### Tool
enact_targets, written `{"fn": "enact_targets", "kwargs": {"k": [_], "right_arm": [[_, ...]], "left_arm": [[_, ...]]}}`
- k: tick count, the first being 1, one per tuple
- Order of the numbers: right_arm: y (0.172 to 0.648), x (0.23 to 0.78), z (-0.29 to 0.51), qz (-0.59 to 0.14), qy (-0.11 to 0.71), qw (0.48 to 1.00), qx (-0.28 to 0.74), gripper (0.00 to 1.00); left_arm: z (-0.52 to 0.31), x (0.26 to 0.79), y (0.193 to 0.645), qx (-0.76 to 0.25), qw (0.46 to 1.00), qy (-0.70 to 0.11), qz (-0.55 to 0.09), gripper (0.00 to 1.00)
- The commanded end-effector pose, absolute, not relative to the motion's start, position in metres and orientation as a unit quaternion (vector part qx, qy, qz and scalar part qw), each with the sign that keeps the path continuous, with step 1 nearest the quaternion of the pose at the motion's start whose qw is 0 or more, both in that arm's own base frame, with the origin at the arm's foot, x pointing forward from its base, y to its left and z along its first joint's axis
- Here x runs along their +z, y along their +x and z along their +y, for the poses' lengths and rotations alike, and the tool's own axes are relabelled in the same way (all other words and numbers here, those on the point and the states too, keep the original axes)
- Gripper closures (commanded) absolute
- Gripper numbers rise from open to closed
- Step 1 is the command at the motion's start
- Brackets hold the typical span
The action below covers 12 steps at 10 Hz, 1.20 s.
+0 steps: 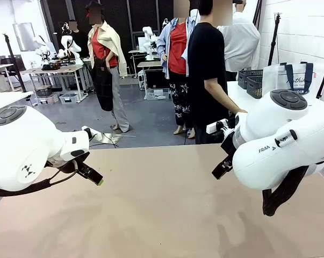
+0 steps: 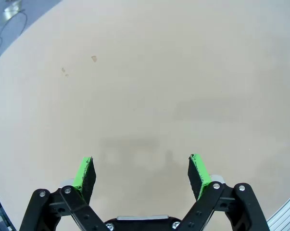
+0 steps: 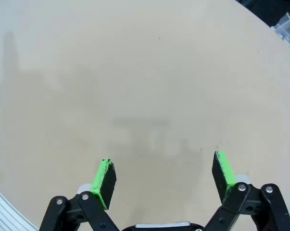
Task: Transfer purchased items from the store into the shopping bag.
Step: Open the Reusable shopping bag in the center of the table.
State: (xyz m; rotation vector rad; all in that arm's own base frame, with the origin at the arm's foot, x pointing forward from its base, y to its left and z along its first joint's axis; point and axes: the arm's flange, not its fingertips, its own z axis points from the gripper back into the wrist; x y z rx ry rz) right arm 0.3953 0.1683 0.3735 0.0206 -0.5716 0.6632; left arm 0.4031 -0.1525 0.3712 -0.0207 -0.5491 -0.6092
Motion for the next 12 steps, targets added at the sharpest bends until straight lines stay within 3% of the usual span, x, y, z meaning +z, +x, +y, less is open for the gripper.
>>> {"fn": "enact_targets", "kwargs": {"k": [1,12], "right_arm": [[0.3953,0.3735,0.1682,-0.277,0.01,0.906,0.321,0.0],[0.3953,0.3735,0.1682,-0.277,0.01,0.906,0.321,0.0]], "left_arm": [[-0.1513,0.3713,0.4035,-0.295,0.917,-0.01,-0.267,0.0],[-0.1513,0.3713,0.4035,-0.295,0.917,-0.01,-0.267,0.0]]}}
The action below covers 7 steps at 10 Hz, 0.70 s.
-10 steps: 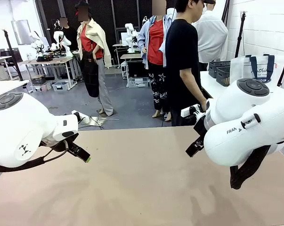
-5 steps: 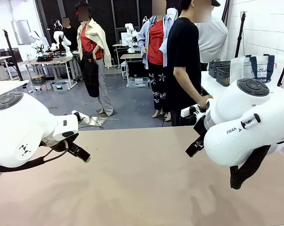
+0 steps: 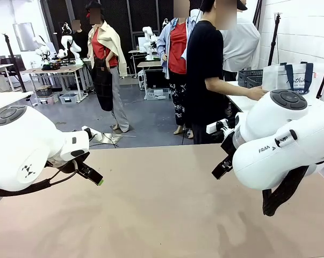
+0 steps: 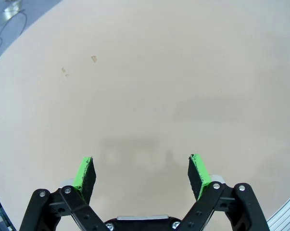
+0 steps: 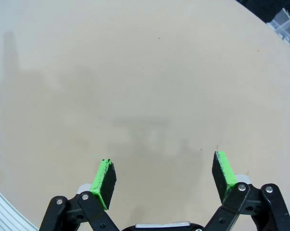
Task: Transfer purchased items from the store into the shopping bag.
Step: Open the Reusable shopping bag in the center of the table.
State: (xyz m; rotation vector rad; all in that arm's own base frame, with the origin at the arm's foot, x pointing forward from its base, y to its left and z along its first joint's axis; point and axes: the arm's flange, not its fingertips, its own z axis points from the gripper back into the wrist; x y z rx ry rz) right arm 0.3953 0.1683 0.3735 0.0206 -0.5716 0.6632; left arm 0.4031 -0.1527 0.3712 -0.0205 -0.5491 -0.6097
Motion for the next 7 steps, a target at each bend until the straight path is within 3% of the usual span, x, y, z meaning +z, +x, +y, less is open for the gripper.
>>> {"fn": "enact_targets", "kwargs": {"k": [1,7], "right_arm": [[0.3953,0.3735,0.1682,-0.277,0.01,0.906,0.321,0.0],[0.3953,0.3735,0.1682,-0.277,0.01,0.906,0.321,0.0]], "left_arm": [[-0.1513,0.3713,0.4035,-0.295,0.917,-0.01,-0.267,0.0],[-0.1513,0.3713,0.4035,-0.295,0.917,-0.01,-0.267,0.0]]}}
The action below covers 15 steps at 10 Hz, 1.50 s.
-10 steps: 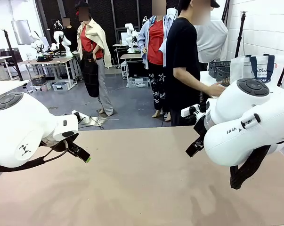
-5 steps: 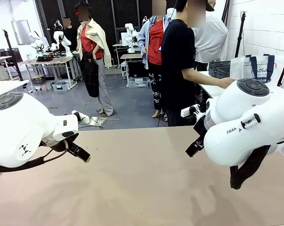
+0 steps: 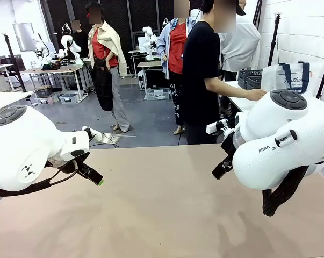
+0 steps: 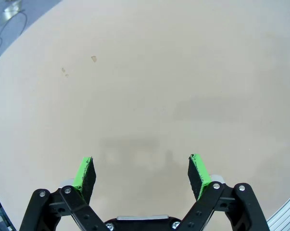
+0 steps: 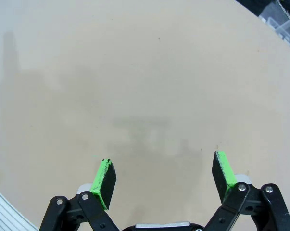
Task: Transfer purchased items from the store into the shopping bag.
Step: Open the Reusable shopping bag in the center of the table.
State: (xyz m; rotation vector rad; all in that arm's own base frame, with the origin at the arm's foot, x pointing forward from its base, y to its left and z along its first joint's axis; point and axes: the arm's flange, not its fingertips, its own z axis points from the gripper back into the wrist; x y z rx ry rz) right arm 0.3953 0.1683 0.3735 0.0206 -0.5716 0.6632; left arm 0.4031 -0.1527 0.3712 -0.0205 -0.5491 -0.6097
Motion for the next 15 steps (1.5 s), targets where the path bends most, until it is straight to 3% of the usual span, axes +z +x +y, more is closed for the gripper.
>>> {"fn": "enact_targets", "kwargs": {"k": [1,15], "right_arm": [[0.3953,0.3735,0.1682,-0.277,0.01,0.906,0.321,0.0],[0.3953,0.3735,0.1682,-0.277,0.01,0.906,0.321,0.0]], "left_arm": [[-0.1513,0.3713,0.4035,-0.295,0.917,-0.01,-0.267,0.0],[-0.1513,0.3713,0.4035,-0.295,0.917,-0.01,-0.267,0.0]]}}
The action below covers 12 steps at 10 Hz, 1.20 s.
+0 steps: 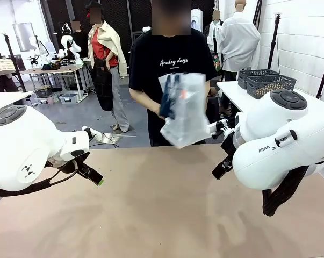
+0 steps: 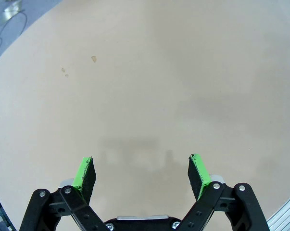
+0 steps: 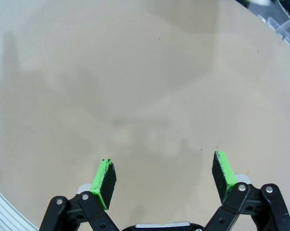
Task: Transfer purchased items from the store into the shopping bag.
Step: Open the Reusable shopping bag in the center of the table.
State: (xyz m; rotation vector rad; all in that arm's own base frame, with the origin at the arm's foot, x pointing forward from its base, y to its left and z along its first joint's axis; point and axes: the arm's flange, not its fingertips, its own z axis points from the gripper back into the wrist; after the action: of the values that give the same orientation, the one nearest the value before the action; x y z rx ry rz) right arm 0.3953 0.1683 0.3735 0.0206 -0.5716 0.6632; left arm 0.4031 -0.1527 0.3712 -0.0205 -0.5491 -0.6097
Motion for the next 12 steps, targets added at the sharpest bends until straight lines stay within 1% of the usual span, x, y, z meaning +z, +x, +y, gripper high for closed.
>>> {"fn": "enact_targets", "kwargs": {"k": [1,12], "right_arm": [[0.3953,0.3735,0.1682,-0.277,0.01,0.906,0.321,0.0],[0.3953,0.3735,0.1682,-0.277,0.01,0.906,0.321,0.0]], "left_arm": [[-0.1513,0.3713,0.4035,-0.295,0.917,-0.01,-0.267,0.0],[-0.1513,0.3713,0.4035,-0.295,0.917,-0.01,-0.267,0.0]]}}
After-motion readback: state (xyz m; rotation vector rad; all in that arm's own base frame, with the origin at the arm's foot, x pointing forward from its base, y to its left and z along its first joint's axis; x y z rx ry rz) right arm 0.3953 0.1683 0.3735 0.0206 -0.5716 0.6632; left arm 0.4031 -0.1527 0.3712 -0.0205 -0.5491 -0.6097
